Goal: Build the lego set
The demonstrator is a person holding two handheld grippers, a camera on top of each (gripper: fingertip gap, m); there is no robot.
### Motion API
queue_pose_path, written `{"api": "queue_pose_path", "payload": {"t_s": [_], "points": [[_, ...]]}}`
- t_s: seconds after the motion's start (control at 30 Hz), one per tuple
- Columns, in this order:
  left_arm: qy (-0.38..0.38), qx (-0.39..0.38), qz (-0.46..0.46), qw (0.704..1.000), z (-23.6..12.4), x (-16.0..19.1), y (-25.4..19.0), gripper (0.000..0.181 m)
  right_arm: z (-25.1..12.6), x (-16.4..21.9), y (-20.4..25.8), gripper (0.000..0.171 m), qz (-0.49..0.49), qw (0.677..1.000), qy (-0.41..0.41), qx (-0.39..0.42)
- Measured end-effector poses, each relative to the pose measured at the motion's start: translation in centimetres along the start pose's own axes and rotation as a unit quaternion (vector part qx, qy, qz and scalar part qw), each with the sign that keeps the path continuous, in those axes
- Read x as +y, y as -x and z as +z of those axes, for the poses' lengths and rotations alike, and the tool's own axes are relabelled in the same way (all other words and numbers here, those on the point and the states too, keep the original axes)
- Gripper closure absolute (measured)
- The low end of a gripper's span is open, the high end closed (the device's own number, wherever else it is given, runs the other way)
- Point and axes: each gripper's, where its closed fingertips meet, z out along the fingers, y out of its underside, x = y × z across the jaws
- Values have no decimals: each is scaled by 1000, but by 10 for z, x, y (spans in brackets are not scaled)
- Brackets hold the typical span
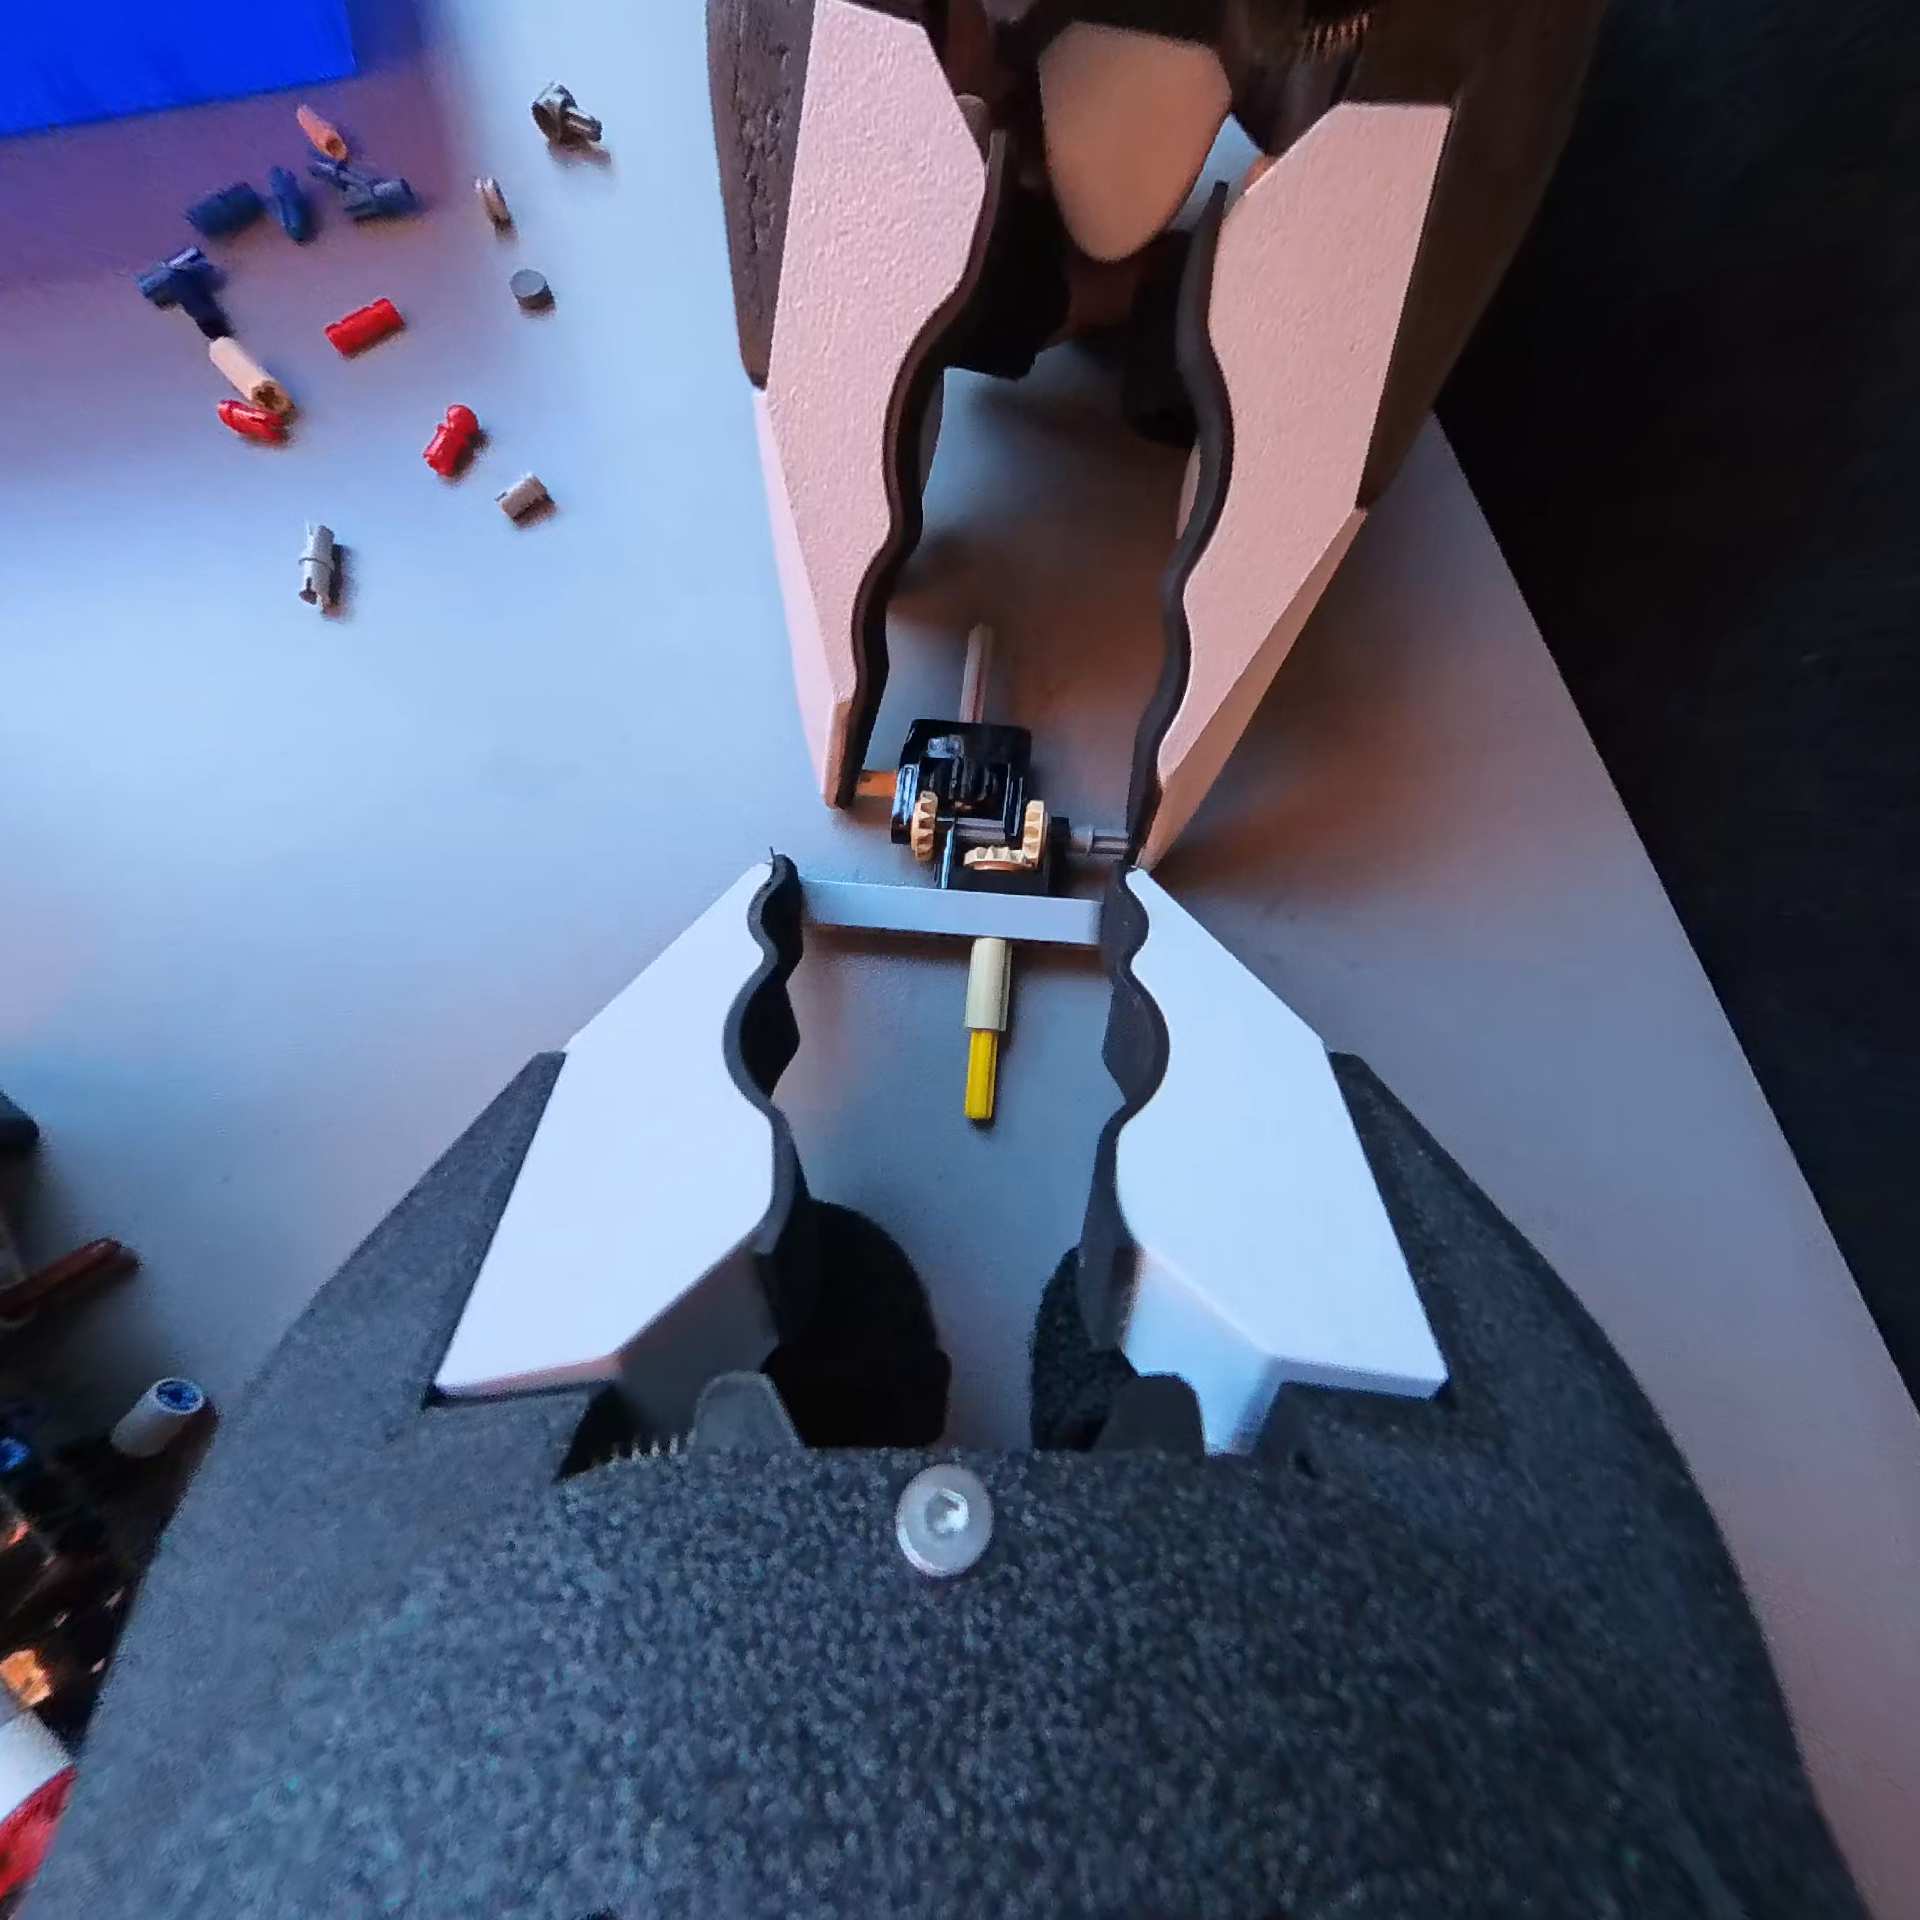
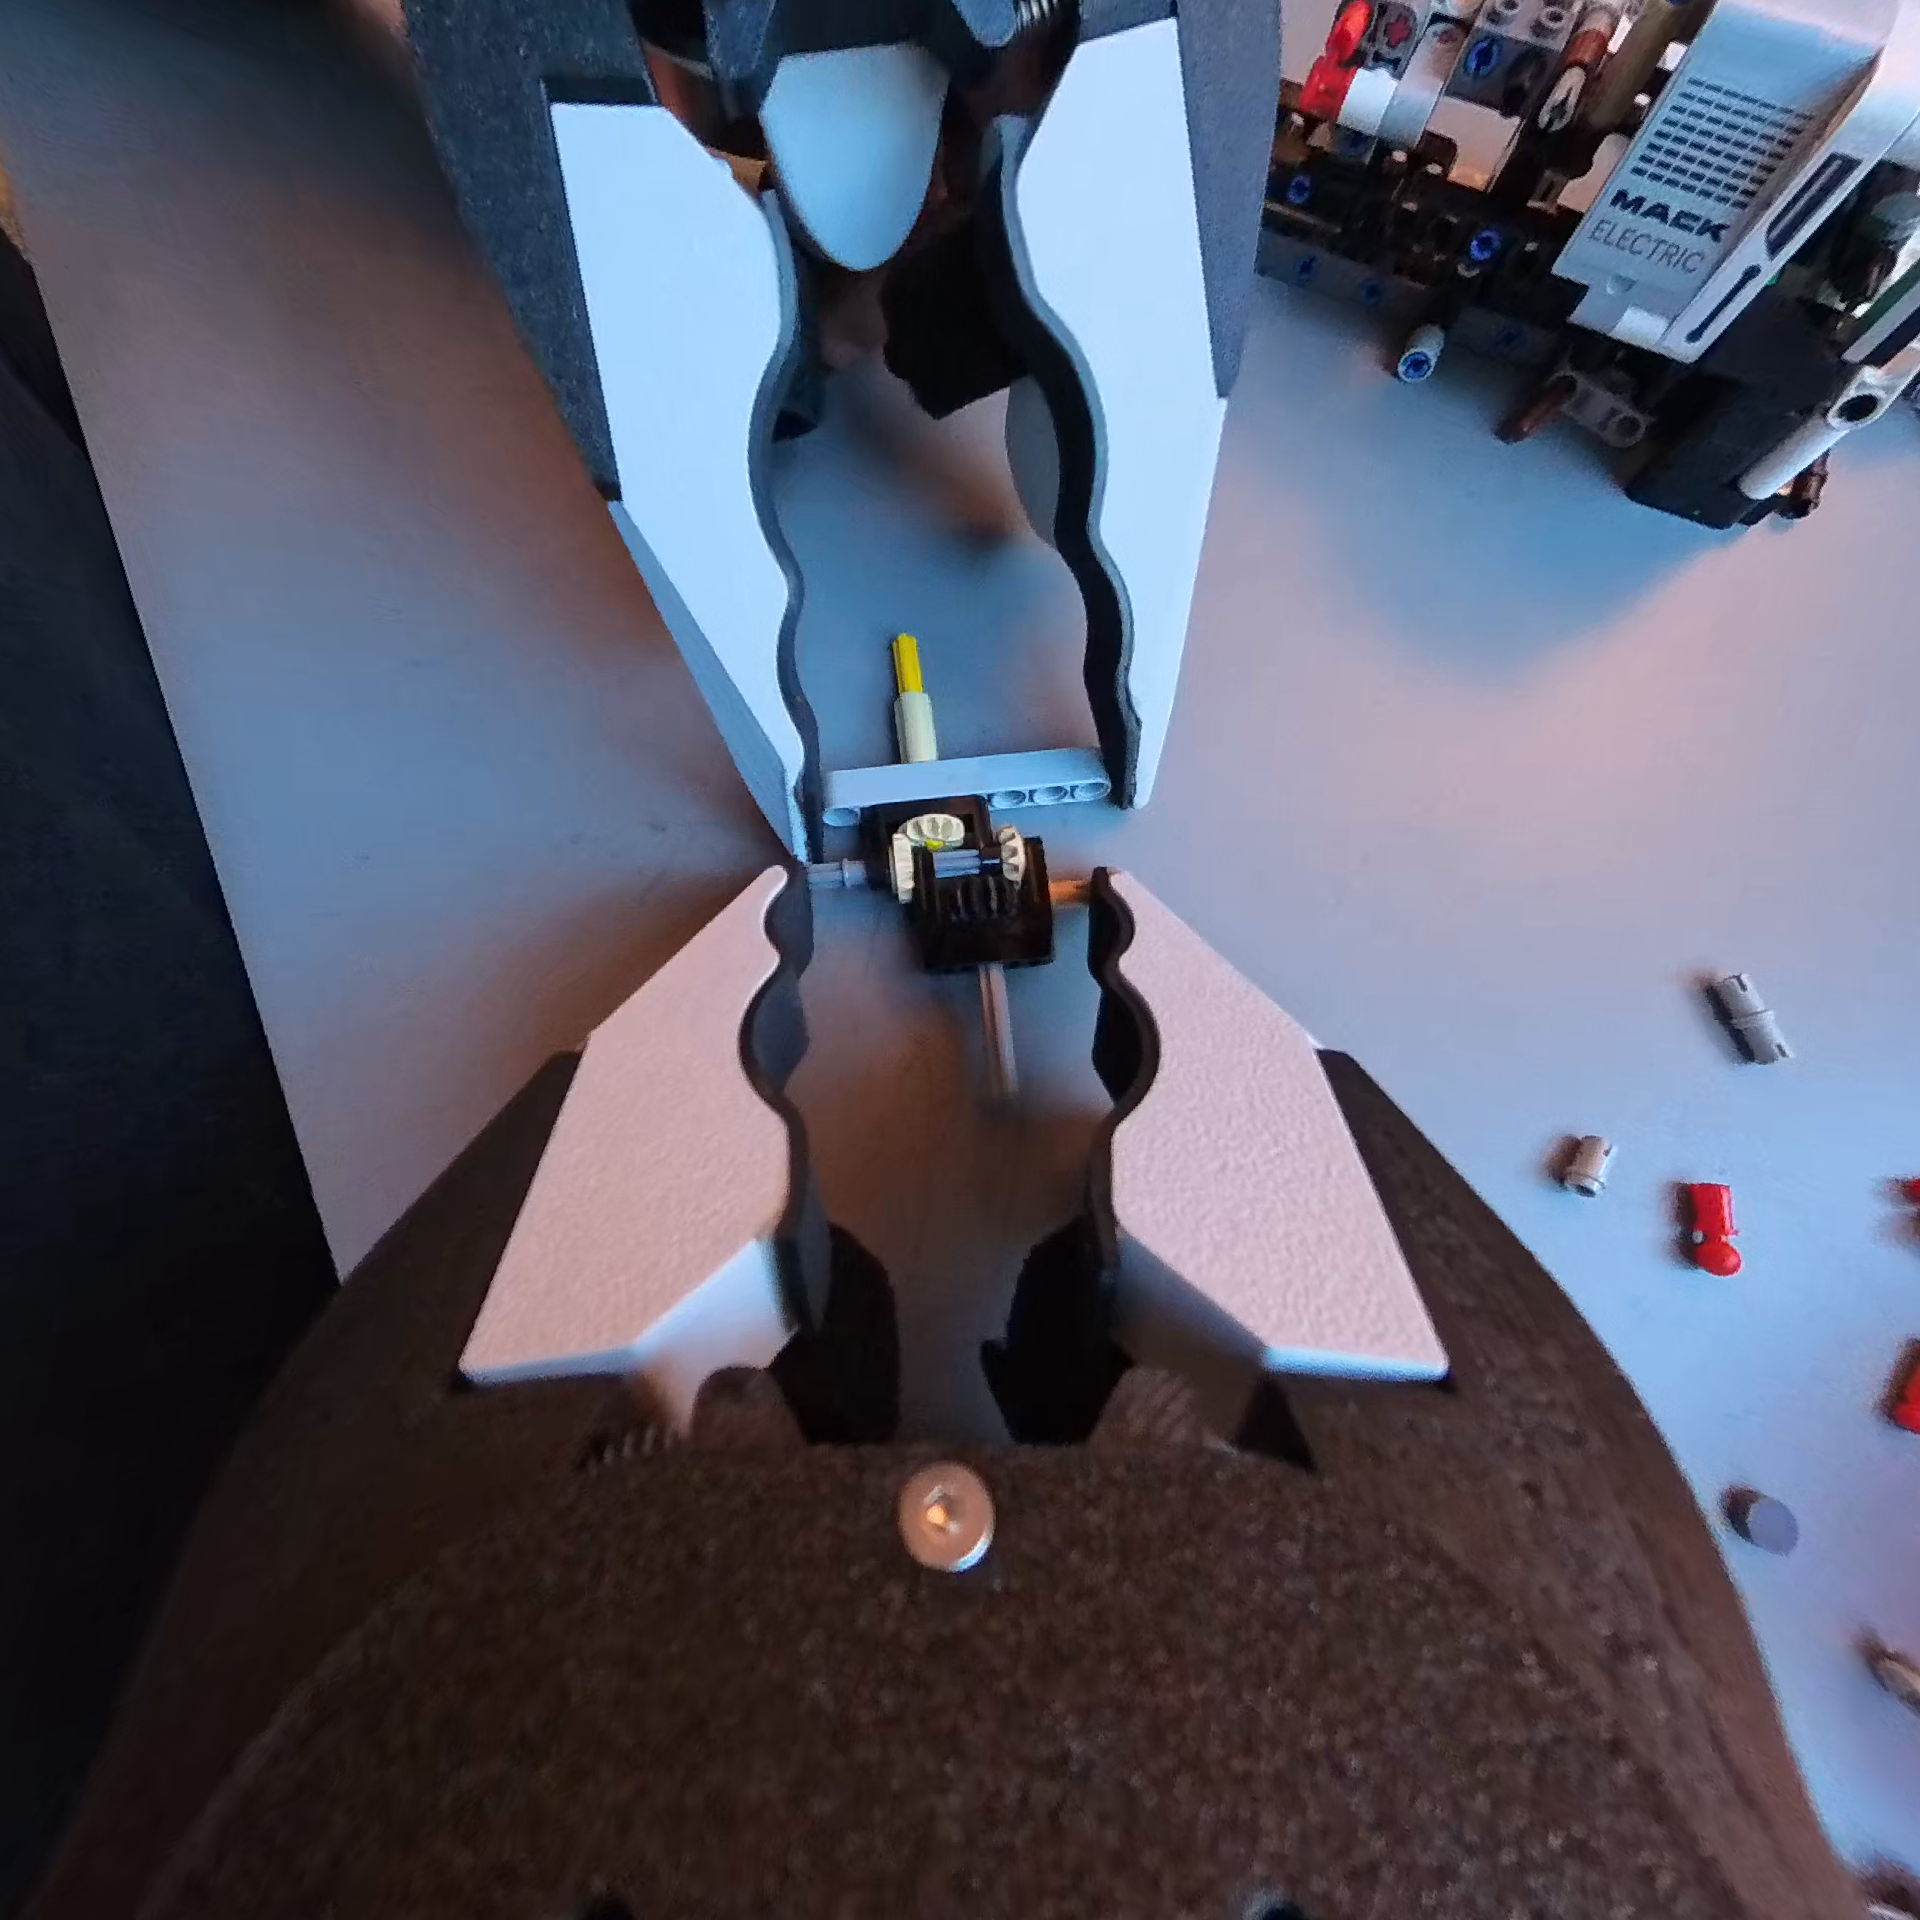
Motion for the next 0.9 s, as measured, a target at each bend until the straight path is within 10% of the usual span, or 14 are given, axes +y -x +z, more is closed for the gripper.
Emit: {"api": "queue_pose_path", "payload": {"t_s": [0.9], "points": [[-7, -13, 7, 1000, 0, -2, -4, 132, -2, 3, 3, 126, -18, 1000, 0, -15]]}}
